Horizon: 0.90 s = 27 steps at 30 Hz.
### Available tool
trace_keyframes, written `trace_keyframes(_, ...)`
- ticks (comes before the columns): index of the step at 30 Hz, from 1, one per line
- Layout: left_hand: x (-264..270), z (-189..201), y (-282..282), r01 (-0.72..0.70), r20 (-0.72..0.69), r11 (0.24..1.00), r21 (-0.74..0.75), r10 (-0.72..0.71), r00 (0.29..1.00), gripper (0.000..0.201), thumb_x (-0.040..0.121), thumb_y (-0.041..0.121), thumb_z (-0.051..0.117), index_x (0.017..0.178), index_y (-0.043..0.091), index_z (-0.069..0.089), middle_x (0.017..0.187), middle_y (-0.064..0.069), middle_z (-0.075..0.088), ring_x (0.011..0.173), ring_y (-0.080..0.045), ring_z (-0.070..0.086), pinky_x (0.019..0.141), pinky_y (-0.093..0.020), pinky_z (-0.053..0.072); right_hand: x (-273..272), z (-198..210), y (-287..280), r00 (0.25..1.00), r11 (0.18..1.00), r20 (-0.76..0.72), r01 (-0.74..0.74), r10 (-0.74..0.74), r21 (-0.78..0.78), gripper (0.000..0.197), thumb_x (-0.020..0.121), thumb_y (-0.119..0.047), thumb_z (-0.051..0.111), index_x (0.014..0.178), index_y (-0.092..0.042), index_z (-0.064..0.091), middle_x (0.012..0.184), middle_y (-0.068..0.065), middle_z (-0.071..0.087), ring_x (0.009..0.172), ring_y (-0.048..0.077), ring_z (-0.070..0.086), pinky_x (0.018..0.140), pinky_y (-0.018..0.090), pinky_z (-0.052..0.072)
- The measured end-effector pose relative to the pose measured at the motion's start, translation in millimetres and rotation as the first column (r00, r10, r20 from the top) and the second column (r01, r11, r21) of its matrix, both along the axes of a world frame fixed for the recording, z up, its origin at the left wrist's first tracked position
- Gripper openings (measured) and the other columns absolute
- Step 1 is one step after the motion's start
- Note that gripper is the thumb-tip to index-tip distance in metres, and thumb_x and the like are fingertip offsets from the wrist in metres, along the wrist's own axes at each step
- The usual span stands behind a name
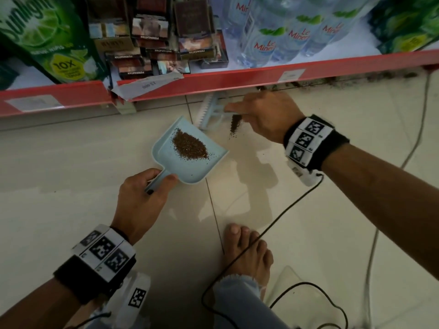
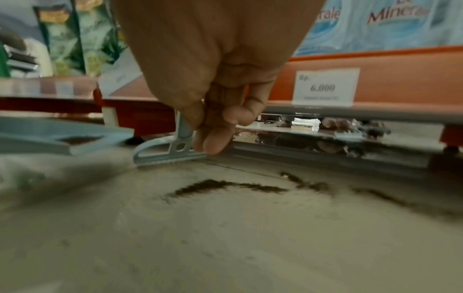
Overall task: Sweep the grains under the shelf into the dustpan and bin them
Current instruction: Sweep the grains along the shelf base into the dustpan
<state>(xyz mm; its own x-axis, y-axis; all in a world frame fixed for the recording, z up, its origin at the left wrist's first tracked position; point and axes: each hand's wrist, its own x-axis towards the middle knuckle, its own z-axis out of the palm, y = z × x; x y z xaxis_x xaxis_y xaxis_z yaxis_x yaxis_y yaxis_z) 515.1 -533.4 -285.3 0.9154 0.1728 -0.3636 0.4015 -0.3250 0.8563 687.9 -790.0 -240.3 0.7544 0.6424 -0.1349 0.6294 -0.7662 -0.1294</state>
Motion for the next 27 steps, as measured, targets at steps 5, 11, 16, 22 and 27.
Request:
trace_keyframes(5,-7.3,-0.9,6.1,-0.062,-0.006,0.998,-0.031,0.062,0.998,0.036,0.091,0.027,0.066,0.059,0.019,0.052,0.043,0.011,0.041,0.042,-0.005,0.035,0.042,-0.012,0.030,9.6,8.9,-78.1,0.988,0.995,-0.133,0.075,-0.083,-0.067,0.053,0.081,0.005,0.060,0.126,-0.023,0.067,0.090,0.016,0.072,0.080,0.036,0.069,0.075,0.048,0.056)
trace_keyframes(11,-7.5,-0.1,-0.7,-0.016,0.002,1.000,-0.014,0.016,1.000,0.034,0.091,0.028,0.065,0.060,0.020,0.054,0.043,0.011,0.042,0.042,-0.006,0.036,0.043,-0.013,0.031,6.1,11.1,-125.9,0.987,0.966,-0.076,0.158,-0.145,0.207,0.053,0.082,0.013,0.055,0.122,-0.019,0.068,0.089,0.007,0.074,0.064,0.020,0.070,0.072,0.036,0.060)
trace_keyframes(16,-2.9,2.6,-6.4,0.018,0.022,1.000,-0.008,-0.017,1.000,0.037,0.091,0.028,0.066,0.057,0.024,0.053,0.044,0.010,0.042,0.042,-0.006,0.036,0.042,-0.013,0.031,-4.0,-2.2,-58.3,0.986,0.896,-0.166,0.103,-0.034,0.431,0.043,0.089,0.009,0.052,0.123,-0.012,0.068,0.098,0.001,0.072,0.069,0.014,0.069,0.074,0.025,0.055)
trace_keyframes(22,-14.8,1.6,8.0,-0.021,-0.007,0.999,0.035,0.021,1.000,0.033,0.091,0.029,0.068,0.066,0.008,0.060,0.047,0.008,0.043,0.049,-0.013,0.038,0.055,-0.029,0.034,-9.5,1.5,-42.5,0.965,0.981,-0.243,-0.058,0.103,0.186,0.046,0.084,0.007,0.057,0.122,-0.015,0.070,0.100,0.013,0.075,0.080,0.030,0.071,0.078,0.039,0.056)
trace_keyframes(27,-23.3,-1.1,9.8,-0.072,-0.035,0.997,0.017,0.072,0.997,0.035,0.090,0.030,0.069,0.068,0.005,0.059,0.047,0.008,0.041,0.051,-0.015,0.038,0.057,-0.031,0.034,-2.8,9.4,-106.7,0.957,0.977,-0.263,0.162,-0.122,0.135,0.056,0.074,0.019,0.058,0.116,-0.015,0.072,0.088,0.010,0.071,0.067,0.028,0.068,0.065,0.041,0.059)
